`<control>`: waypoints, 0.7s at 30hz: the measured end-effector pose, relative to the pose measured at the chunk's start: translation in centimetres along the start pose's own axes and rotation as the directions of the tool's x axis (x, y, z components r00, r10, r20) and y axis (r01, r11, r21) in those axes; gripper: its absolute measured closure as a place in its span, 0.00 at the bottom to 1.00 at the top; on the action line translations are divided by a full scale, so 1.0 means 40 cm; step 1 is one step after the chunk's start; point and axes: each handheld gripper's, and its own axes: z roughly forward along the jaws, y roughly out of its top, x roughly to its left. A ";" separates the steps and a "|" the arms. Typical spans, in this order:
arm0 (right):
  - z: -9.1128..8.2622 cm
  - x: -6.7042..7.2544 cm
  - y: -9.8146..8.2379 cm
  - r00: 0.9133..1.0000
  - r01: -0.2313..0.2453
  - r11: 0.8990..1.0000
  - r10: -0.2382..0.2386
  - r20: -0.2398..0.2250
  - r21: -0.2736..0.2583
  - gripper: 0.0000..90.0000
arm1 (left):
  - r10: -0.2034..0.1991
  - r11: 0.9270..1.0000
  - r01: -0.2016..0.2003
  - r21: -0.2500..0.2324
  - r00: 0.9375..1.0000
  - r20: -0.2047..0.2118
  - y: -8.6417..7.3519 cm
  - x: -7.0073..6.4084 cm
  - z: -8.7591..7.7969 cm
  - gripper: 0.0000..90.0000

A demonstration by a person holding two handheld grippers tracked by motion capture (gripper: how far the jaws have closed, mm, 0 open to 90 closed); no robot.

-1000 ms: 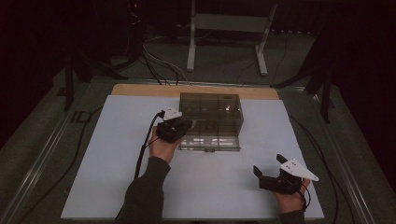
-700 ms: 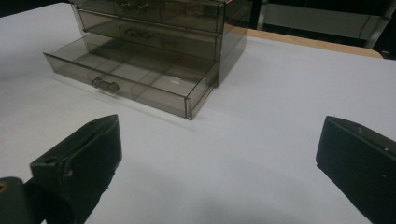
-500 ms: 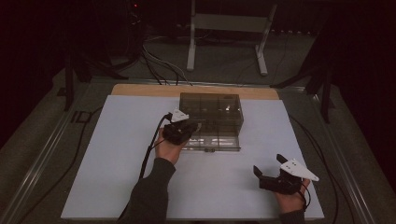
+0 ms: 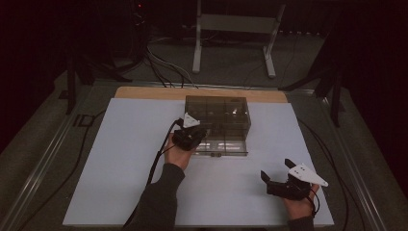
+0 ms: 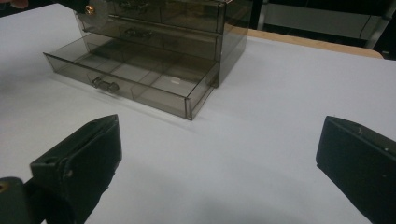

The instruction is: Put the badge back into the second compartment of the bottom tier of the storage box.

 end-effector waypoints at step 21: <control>0.002 -0.003 -0.001 1.000 0.001 1.000 -0.001 -0.003 0.001 0.01 | 0.010 0.999 -0.009 0.032 1.000 -0.008 -0.009 -0.013 0.050 0.98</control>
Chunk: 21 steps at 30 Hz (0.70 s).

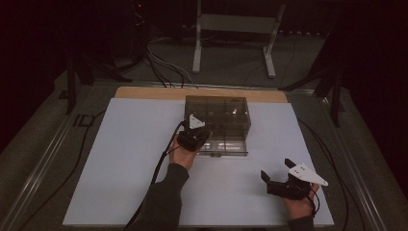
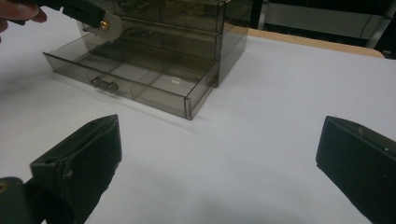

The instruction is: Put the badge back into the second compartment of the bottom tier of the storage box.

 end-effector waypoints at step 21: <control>-0.002 0.000 0.000 1.000 0.002 1.000 -0.002 0.002 0.000 0.01 | 0.027 0.998 -0.026 0.055 1.000 -0.006 -0.015 -0.025 0.054 0.98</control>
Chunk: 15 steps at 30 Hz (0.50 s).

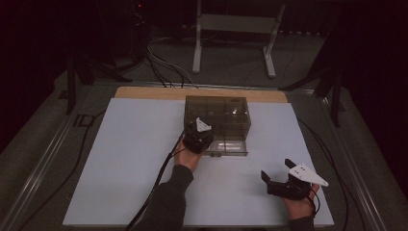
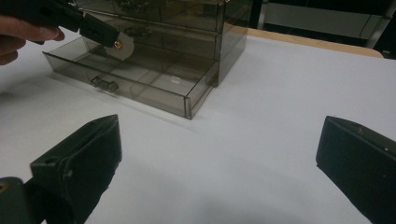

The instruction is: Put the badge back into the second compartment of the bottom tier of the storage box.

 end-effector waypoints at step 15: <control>-0.002 -0.001 0.000 1.000 -0.004 1.000 0.004 0.001 0.000 0.01 | 0.036 0.999 -0.035 0.040 0.999 -0.039 -0.002 -0.003 0.020 0.98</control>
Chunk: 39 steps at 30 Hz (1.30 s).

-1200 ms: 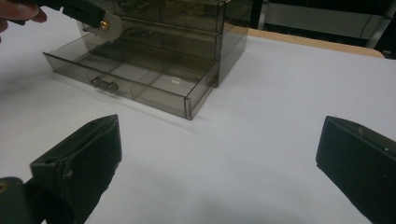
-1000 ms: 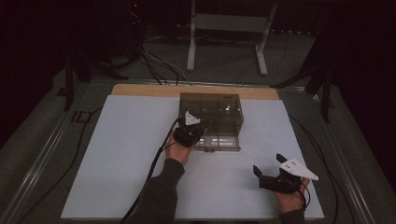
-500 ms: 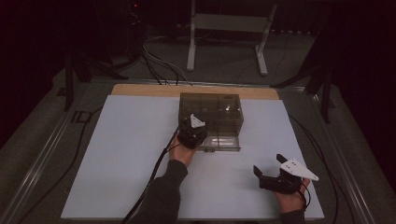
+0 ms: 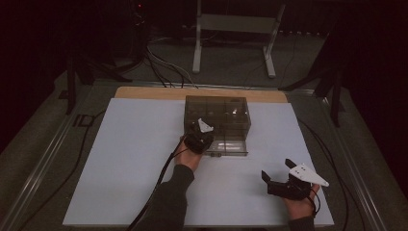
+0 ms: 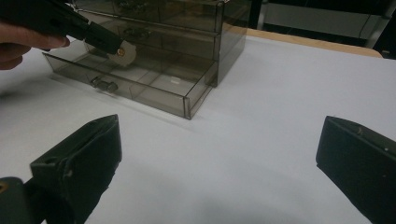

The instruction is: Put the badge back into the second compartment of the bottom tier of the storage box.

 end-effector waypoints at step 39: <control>-0.003 0.000 -0.001 1.000 0.001 1.000 -0.001 0.004 -0.001 0.01 | -0.124 0.969 0.139 -0.206 0.989 0.086 -0.055 0.064 -0.184 0.21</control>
